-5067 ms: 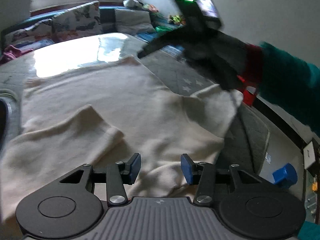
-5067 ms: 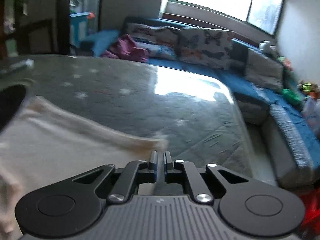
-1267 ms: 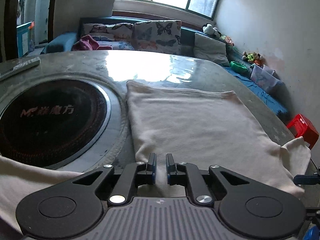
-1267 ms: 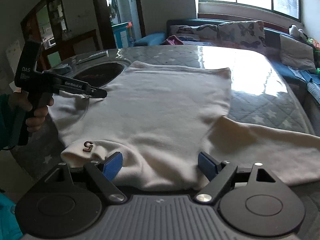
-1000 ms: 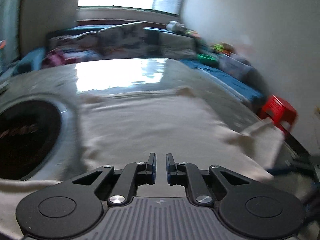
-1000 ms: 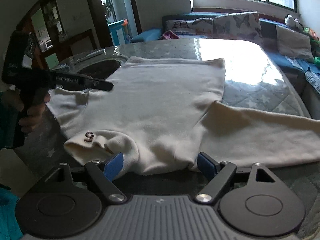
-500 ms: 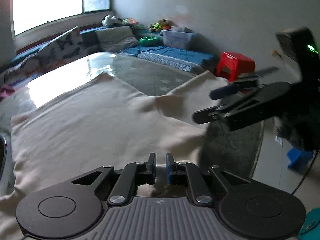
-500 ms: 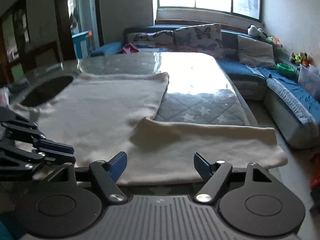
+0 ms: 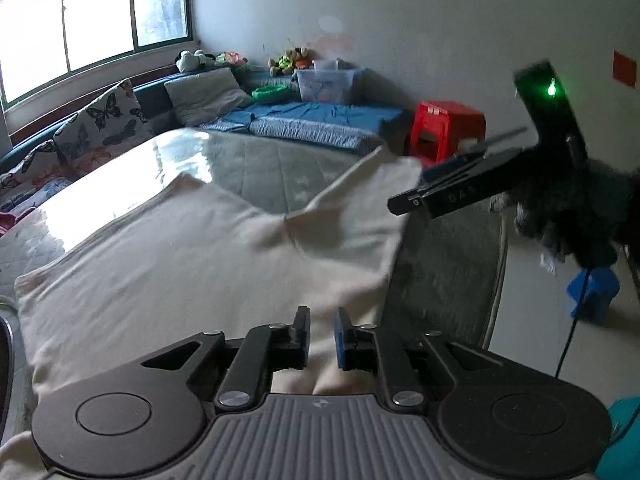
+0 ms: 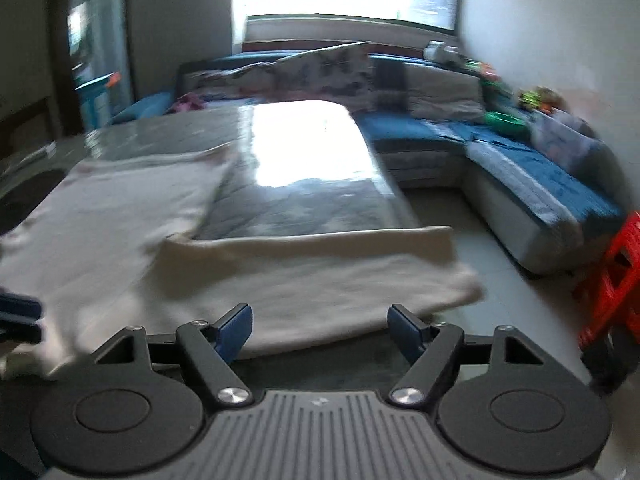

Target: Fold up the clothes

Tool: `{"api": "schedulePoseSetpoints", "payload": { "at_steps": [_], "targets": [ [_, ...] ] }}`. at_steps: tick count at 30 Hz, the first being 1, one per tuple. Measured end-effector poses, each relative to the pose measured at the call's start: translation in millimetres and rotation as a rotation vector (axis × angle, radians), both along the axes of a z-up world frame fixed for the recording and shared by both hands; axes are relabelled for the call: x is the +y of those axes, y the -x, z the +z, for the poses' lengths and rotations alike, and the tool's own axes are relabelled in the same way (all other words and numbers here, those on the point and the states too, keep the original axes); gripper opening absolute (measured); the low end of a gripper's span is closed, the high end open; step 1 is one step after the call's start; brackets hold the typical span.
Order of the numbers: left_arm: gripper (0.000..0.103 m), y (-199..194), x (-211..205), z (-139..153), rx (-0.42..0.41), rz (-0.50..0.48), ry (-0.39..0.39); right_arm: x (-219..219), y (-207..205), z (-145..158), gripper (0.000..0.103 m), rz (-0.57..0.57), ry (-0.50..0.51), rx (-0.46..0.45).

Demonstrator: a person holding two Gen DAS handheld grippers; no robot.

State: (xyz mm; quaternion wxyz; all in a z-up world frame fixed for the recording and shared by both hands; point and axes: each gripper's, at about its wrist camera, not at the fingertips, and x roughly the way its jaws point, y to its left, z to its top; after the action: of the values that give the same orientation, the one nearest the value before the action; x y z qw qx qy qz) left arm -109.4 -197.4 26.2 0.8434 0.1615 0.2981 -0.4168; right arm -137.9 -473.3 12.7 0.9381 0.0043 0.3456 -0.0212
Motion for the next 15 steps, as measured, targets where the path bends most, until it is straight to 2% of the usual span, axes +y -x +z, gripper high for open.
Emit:
{"api": "schedulePoseSetpoints", "payload": {
  "at_steps": [9, 15],
  "targets": [
    [0.015, -5, -21, -9, 0.033, -0.018, -0.012, -77, -13, -10, 0.065, -0.214, -0.156, -0.003],
    [0.019, -7, -25, -15, 0.049, -0.010, -0.029, -111, -20, -21, 0.049, -0.260, -0.315, -0.007]
  ]
}}
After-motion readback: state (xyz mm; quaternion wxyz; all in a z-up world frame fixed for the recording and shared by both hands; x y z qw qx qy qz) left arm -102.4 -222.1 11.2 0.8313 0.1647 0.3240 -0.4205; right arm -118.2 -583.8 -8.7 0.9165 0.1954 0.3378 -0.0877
